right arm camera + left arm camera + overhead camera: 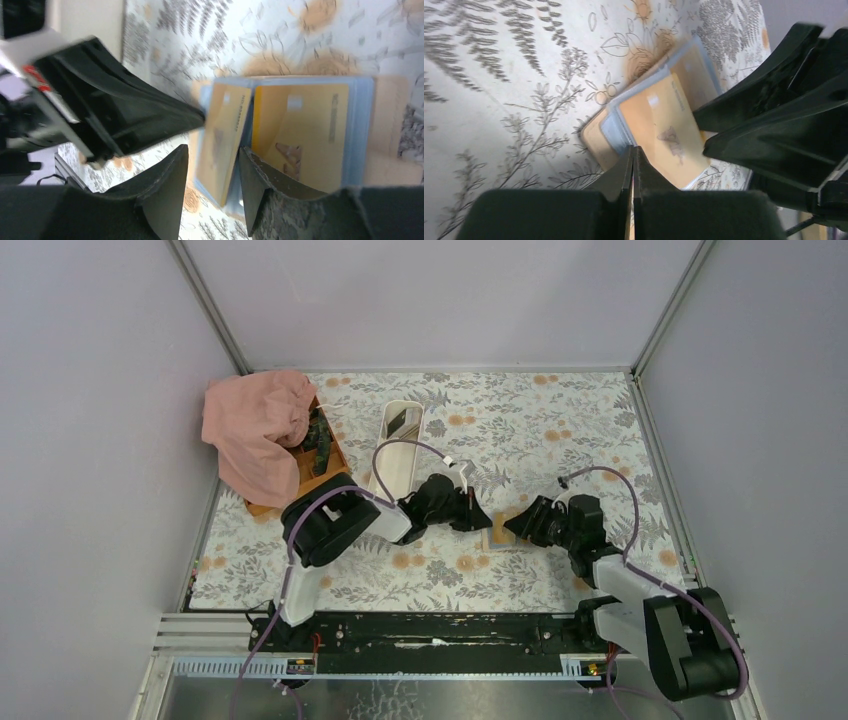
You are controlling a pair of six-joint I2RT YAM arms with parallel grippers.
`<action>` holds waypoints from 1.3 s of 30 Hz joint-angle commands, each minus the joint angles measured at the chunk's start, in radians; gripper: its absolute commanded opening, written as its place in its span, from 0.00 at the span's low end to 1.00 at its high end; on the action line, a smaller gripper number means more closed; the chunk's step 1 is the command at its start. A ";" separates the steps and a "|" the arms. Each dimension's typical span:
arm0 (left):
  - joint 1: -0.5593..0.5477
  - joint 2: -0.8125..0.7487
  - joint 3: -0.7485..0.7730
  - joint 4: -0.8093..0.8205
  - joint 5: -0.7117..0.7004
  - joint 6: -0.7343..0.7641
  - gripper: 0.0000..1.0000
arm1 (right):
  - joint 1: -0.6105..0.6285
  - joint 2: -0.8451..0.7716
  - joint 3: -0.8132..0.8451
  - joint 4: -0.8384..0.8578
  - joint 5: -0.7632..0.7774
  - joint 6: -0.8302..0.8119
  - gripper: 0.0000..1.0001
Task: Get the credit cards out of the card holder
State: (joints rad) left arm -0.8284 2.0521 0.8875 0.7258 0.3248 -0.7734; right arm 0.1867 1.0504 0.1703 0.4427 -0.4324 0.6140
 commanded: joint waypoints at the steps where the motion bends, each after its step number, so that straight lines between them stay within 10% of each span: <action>1: 0.007 -0.053 -0.030 -0.115 -0.108 0.088 0.00 | 0.019 0.109 0.032 -0.080 -0.055 -0.011 0.49; 8: -0.009 -0.202 -0.054 -0.141 -0.154 0.132 0.17 | 0.020 0.212 0.009 0.036 -0.105 0.027 0.49; 10: -0.010 -0.218 -0.059 -0.148 -0.154 0.119 0.76 | 0.019 0.202 0.008 0.036 -0.090 0.032 0.49; 12: -0.009 -0.208 -0.058 -0.144 -0.125 0.114 0.99 | 0.019 0.183 0.008 0.031 -0.068 0.039 0.49; 26: 0.032 -0.162 -0.110 0.085 0.081 -0.016 0.02 | 0.019 0.208 0.045 0.093 -0.071 0.085 0.48; 39: 0.022 -0.016 -0.121 0.114 0.089 -0.035 0.00 | 0.019 0.200 0.038 0.110 -0.080 0.094 0.47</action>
State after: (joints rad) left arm -0.8005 1.9930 0.7834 0.7746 0.4088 -0.7956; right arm 0.1982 1.2636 0.1879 0.5308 -0.5137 0.7040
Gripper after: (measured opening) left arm 0.009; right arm 0.472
